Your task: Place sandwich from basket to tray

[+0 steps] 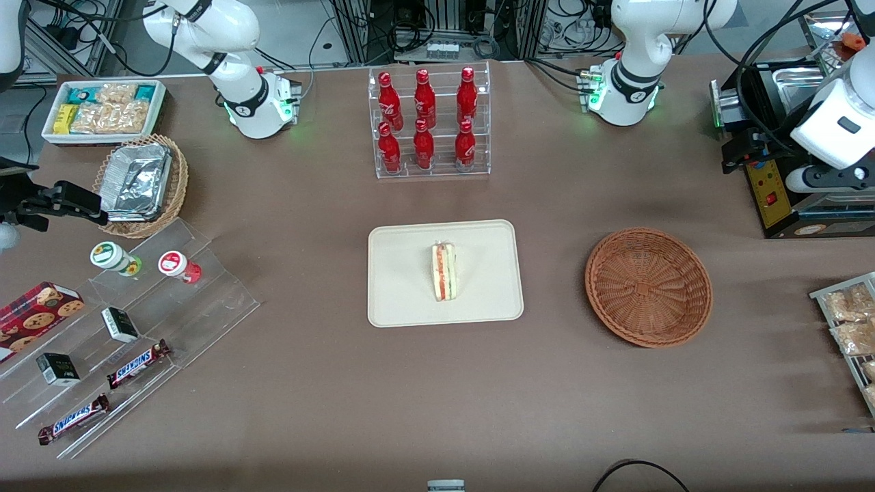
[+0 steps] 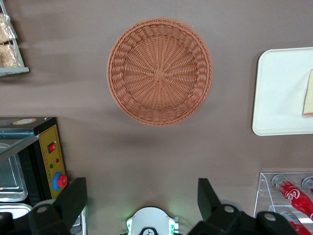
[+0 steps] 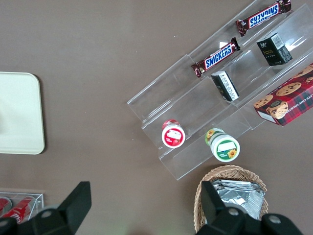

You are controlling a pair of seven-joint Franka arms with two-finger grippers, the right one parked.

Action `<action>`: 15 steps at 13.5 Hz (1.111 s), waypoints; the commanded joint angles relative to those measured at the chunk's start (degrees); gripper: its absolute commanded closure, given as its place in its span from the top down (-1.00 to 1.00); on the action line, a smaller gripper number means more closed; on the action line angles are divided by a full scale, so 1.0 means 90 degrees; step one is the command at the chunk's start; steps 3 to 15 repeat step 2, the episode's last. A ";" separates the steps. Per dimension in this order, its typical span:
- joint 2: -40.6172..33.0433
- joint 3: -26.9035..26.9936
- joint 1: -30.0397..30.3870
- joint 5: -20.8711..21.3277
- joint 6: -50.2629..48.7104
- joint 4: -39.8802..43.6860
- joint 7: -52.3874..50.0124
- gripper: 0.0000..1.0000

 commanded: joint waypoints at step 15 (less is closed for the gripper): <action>0.0306 -0.0087 0.0094 -0.0120 -0.0078 0.0566 0.0070 1.00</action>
